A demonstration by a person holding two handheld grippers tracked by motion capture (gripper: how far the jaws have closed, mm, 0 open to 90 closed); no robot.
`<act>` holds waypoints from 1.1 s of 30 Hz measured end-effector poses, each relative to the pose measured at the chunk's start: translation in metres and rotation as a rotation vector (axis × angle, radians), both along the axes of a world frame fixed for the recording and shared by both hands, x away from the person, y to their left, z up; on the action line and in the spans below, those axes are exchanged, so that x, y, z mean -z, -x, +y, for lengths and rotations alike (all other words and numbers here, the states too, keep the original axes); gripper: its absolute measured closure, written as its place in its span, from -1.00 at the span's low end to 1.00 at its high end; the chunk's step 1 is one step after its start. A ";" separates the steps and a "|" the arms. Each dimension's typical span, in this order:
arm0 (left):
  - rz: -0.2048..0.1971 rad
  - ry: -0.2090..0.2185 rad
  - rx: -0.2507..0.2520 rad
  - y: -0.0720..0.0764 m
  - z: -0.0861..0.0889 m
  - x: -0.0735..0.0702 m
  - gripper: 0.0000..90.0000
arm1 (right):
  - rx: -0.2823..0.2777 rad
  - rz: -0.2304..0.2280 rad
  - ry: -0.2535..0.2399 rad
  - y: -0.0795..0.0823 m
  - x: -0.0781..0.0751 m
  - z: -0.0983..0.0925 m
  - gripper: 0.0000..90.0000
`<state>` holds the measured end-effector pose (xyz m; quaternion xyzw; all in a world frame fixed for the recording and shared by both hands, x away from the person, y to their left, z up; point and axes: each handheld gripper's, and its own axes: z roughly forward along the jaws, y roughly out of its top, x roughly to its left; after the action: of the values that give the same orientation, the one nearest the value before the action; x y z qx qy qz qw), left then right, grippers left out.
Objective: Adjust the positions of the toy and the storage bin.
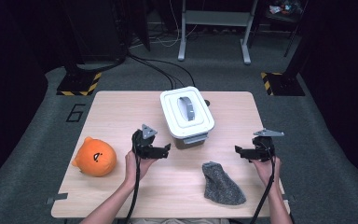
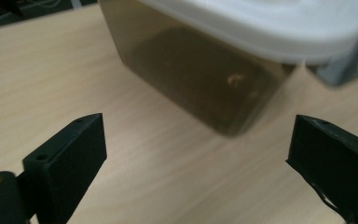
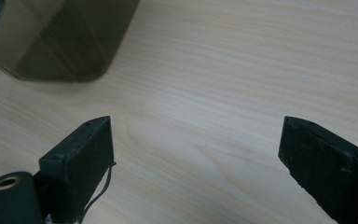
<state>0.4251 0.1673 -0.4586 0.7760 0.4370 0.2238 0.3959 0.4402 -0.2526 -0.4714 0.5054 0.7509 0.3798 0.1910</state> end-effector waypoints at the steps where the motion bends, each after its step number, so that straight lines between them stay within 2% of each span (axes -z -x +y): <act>1: 0.010 -0.011 0.005 0.004 0.001 0.008 -0.95 | -0.007 -0.004 -0.001 -0.001 -0.003 0.001 -0.78; 7: 0.090 -0.053 0.020 0.015 0.011 0.043 -1.00 | -0.041 -0.023 -0.025 -0.011 -0.021 0.009 -0.78; 9: 0.093 -0.052 0.010 0.018 0.014 0.053 -1.00 | -0.052 -0.027 -0.031 -0.015 -0.026 0.013 -0.77; 12: 0.098 -0.078 0.006 0.021 0.018 0.061 -1.00 | -0.072 -0.030 -0.050 -0.023 -0.034 0.019 -0.77; 14: 0.107 -0.079 -0.004 0.023 0.022 0.067 -1.00 | -0.079 -0.042 -0.046 -0.029 -0.040 0.024 -0.76; 15: 0.099 -0.082 -0.004 0.023 0.023 0.070 -1.00 | -0.083 -0.038 -0.060 -0.033 -0.042 0.027 -0.76; 16: 0.108 -0.094 0.001 0.023 0.025 0.071 -1.00 | -0.090 -0.040 -0.064 -0.036 -0.044 0.028 -0.76; 17: 0.107 -0.087 -0.006 0.023 0.025 0.071 -1.00 | -0.089 -0.044 -0.060 -0.038 -0.046 0.029 -0.75; 19: 0.091 -0.106 -0.002 0.024 0.025 0.071 -1.00 | -0.101 -0.039 -0.073 -0.045 -0.049 0.032 -0.75; 21: 0.111 -0.099 0.008 0.022 0.026 0.071 -1.00 | -0.099 -0.041 -0.076 -0.049 -0.052 0.035 -0.75; 29: 0.114 -0.092 0.021 0.020 0.027 0.072 -1.00 | -0.125 -0.032 -0.103 -0.071 -0.064 0.049 -0.72; 33: 0.118 -0.097 0.032 0.021 0.028 0.071 -1.00 | -0.134 -0.035 -0.094 -0.082 -0.068 0.057 -0.71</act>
<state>0.4045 0.1958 -0.5297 0.8131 0.4358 0.1922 0.3348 0.5223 -0.1958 -0.4039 0.4557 0.7610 0.4353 0.1540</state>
